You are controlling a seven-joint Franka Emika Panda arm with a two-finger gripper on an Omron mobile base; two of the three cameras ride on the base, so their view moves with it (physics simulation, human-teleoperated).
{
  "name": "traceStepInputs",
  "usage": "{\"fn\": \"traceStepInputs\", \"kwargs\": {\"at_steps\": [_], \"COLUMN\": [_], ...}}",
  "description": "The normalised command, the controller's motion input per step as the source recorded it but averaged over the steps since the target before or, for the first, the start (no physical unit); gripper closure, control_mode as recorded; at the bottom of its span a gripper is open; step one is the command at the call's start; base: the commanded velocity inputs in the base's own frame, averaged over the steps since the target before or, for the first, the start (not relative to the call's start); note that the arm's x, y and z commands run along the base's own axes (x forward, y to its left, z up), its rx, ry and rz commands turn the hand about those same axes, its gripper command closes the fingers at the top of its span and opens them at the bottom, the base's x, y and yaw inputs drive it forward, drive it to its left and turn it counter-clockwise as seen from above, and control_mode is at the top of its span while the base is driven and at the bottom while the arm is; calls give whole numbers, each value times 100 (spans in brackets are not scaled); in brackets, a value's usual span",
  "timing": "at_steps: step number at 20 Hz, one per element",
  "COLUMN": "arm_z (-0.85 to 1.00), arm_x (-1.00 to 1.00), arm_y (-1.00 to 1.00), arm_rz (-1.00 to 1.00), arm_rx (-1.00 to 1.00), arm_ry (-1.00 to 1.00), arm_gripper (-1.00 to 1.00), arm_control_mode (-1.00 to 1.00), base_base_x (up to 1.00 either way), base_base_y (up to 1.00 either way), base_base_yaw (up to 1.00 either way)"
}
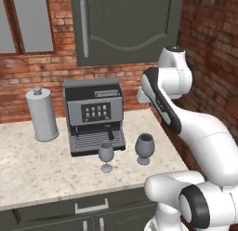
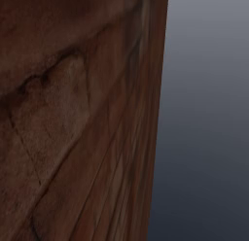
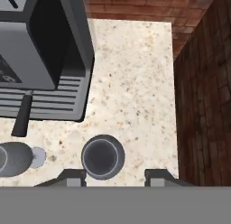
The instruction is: Retrieve the wine glasses from the counter and place one next to each plate.
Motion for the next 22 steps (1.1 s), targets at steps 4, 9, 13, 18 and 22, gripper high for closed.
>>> {"fn": "traceStepInputs", "kwargs": {"at_steps": [4,9,13,18,22], "arm_z": [0,-1,18,18,21], "arm_x": [-30,-65,-43,-11,-1], "arm_y": [3,-1,-20,-29,-37], "arm_rz": [0,-6,-23,-28,-27], "arm_rx": [0,6,23,36,33], "arm_ry": [-5,-4,10,22,27], "arm_gripper": [-100,-100,-100,-100,-100], "arm_control_mode": [-100,-100,-100,-100,-100], "base_base_x": [0,0,0,0,0], "base_base_y": [0,0,0,0,0], "base_base_yaw": [0,0,0,0,0]}}
